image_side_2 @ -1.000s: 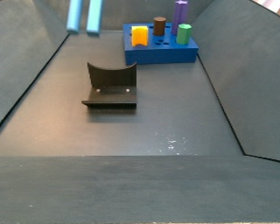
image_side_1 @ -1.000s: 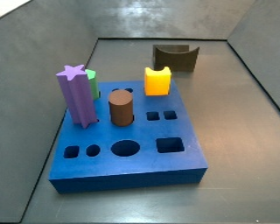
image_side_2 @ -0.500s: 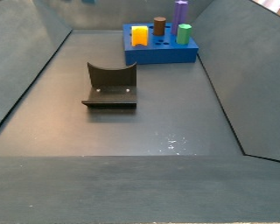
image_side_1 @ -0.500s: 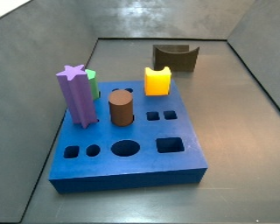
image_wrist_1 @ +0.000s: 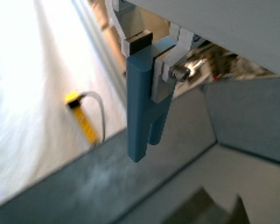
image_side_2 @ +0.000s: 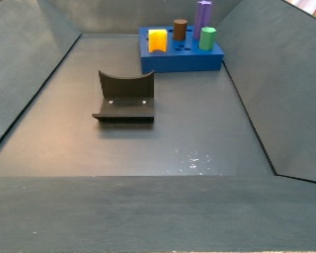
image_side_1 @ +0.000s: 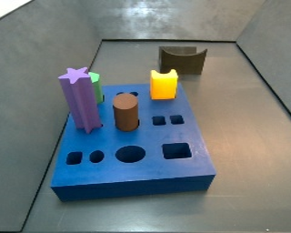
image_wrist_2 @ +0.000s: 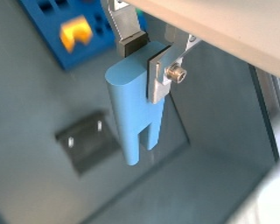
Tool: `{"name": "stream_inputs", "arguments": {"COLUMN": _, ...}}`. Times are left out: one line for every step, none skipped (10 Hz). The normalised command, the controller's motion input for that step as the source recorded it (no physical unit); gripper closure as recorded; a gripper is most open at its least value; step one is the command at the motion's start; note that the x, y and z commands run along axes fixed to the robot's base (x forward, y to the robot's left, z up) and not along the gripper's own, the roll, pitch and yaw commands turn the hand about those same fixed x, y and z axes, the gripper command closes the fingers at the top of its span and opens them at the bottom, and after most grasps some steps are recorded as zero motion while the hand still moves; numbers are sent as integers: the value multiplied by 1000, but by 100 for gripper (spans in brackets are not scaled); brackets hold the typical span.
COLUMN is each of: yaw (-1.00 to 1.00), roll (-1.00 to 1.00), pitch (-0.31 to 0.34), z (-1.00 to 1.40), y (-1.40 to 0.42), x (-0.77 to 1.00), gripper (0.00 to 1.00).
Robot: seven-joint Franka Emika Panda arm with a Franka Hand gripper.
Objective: Pick up the square-circle object. Move up. Rotate the square-circle object. Place the square-circle object on the fixture. Regrasp the square-circle object. Move to above the board. Insert the square-circle object.
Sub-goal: Move to above the board.
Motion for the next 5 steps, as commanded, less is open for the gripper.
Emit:
{"name": "stream_inputs", "arguments": {"yaw": 1000, "roll": -526, "pitch": 19, "z": -14, "y": -1000, "x": -547, "gripper": 100}}
{"name": "stream_inputs", "arguments": {"yaw": 1000, "roll": -509, "pitch": -18, "z": -12, "y": -1000, "x": -532, "gripper": 100}}
{"name": "stream_inputs", "arguments": {"yaw": 1000, "roll": -498, "pitch": -46, "z": -5, "y": -1000, "x": -518, "gripper": 100}}
{"name": "stream_inputs", "arguments": {"yaw": 1000, "roll": -484, "pitch": -74, "z": 11, "y": -1000, "x": -507, "gripper": 100}}
{"name": "stream_inputs", "arguments": {"yaw": 1000, "roll": -472, "pitch": -100, "z": 15, "y": -850, "x": -427, "gripper": 100}}
